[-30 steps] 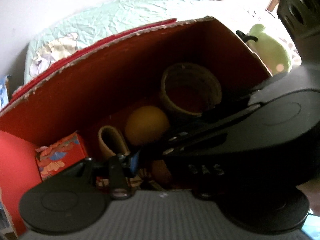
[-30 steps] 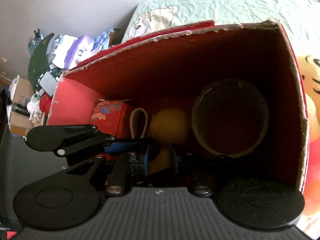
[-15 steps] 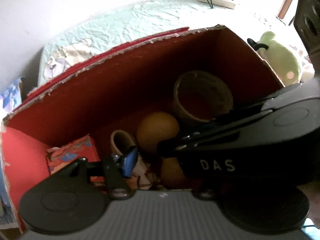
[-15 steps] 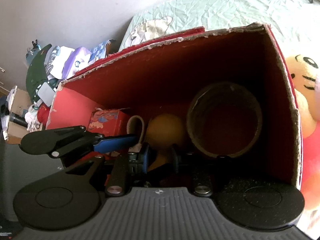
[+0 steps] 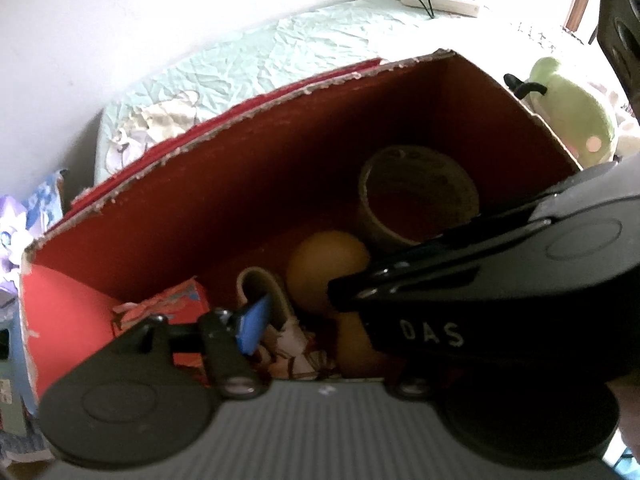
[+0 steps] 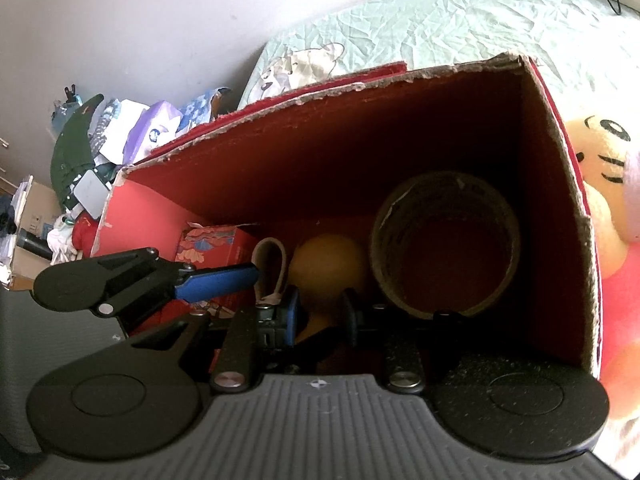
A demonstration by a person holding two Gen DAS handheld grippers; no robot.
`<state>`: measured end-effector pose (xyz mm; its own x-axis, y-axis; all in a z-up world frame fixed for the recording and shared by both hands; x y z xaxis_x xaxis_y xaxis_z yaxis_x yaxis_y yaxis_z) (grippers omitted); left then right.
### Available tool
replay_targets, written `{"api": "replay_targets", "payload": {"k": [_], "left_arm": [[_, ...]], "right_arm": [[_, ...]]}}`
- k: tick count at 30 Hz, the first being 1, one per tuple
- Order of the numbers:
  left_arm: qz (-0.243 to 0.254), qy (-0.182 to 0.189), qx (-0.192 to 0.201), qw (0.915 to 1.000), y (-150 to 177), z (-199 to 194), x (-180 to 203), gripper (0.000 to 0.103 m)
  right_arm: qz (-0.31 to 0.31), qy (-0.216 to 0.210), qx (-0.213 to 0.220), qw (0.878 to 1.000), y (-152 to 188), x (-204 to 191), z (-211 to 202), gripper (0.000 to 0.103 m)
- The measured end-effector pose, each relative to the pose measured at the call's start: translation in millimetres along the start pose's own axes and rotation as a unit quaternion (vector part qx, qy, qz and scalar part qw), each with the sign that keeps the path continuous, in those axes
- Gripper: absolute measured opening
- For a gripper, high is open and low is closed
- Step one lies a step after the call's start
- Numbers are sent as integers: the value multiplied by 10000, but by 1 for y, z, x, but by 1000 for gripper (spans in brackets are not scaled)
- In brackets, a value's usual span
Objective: Organize objects
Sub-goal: 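Lower the gourd toy into the red box beside the rabbit, then open the right gripper and raise it out of the red box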
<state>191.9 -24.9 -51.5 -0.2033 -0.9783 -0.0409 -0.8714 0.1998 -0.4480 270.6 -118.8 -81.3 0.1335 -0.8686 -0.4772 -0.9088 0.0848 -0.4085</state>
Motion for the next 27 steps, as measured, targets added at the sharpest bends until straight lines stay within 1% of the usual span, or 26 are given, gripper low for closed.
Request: {"api": "replay_targets", "payload": {"k": [14, 19, 27], "left_arm": [[-27, -97, -57, 9999, 0, 1, 0, 67], [-60, -95, -77, 9999, -1, 1, -1, 72], [-76, -129, -93, 9998, -1, 2, -2, 72]], "right_arm": [[-3, -13, 50, 10000, 1, -1, -2, 27], [9, -23, 72, 10000, 2, -1, -3, 27], [15, -37, 91, 10000, 1, -2, -5, 27]]}}
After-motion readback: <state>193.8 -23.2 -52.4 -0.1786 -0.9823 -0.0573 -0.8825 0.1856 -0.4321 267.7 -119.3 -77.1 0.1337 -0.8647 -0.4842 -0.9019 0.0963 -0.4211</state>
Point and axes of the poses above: each gripper's, at about its wrist camera, not at the fingertips, and z roughly the way its jaws point, x to its right, y to its underside, the point moved 2 cm from there along z, roughly the way its jaws point, and after that the axes turned 1 degree about -z, right-handed, at the moved point
